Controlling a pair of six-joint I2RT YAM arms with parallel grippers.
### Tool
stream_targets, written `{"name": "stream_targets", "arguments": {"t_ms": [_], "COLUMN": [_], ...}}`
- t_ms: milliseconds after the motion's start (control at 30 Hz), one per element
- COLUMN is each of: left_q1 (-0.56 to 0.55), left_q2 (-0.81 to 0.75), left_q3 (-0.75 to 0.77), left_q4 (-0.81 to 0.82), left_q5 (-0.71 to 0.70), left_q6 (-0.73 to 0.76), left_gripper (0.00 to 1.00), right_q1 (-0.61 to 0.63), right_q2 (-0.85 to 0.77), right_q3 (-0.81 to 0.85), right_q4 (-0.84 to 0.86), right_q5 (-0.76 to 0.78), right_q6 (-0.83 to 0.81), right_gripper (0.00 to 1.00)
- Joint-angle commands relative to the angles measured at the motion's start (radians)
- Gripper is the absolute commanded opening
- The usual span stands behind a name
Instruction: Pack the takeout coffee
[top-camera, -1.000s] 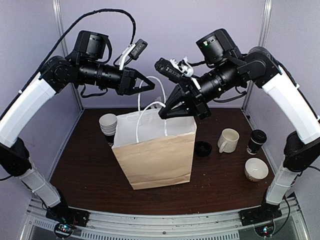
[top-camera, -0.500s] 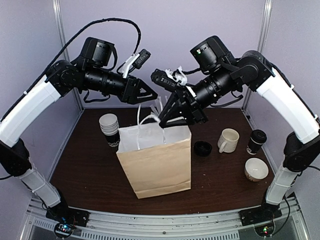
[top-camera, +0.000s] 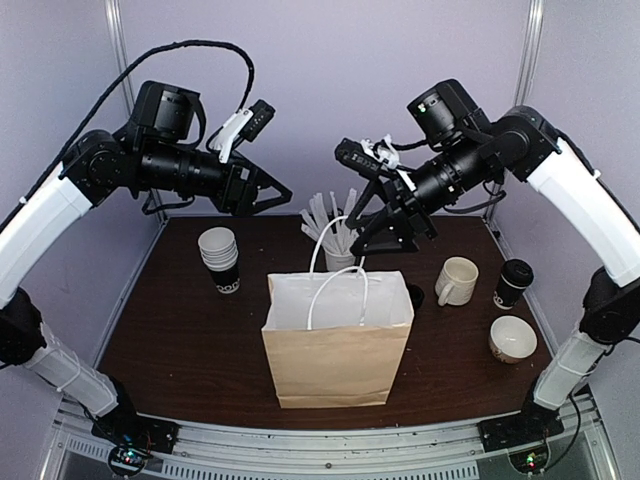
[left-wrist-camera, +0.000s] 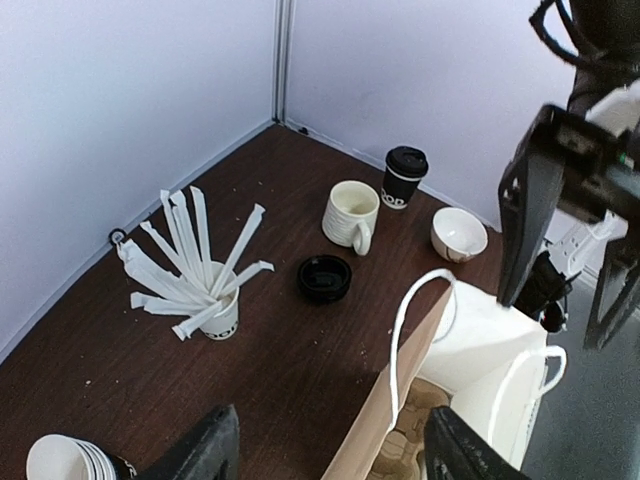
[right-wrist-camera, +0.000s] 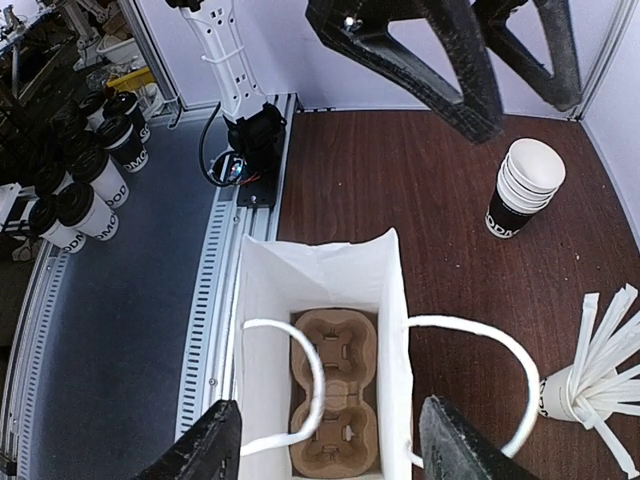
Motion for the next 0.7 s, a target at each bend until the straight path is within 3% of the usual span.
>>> {"name": "stream_targets", "arguments": {"t_ms": [0,267,433,667], "left_q1": [0.004,-0.003,-0.013,-0.016], "left_q2": [-0.019,0.084,0.167,0.221], "left_q3": [-0.098,-0.120,-0.083,-0.038], "left_q4": [0.042,0.115,0.151,0.168], "left_q5": [0.106,0.214,0.283,0.306], "left_q6": [0.027,0.011,-0.005,-0.017], "left_gripper": [0.64,0.63,0.62,0.42], "right_q1": [-0.018,-0.013,0.000,0.041], "right_q2": [-0.114,-0.190,-0.193,-0.161], "right_q3": [-0.075,-0.306,-0.373,-0.372], "right_q4": [0.017,0.012,0.048,0.078], "right_q5": [-0.002,-0.119,-0.121,-0.145], "right_q6": [-0.019,-0.071,-0.047,-0.032], "right_gripper": [0.64,0.74,0.74,0.63]}}
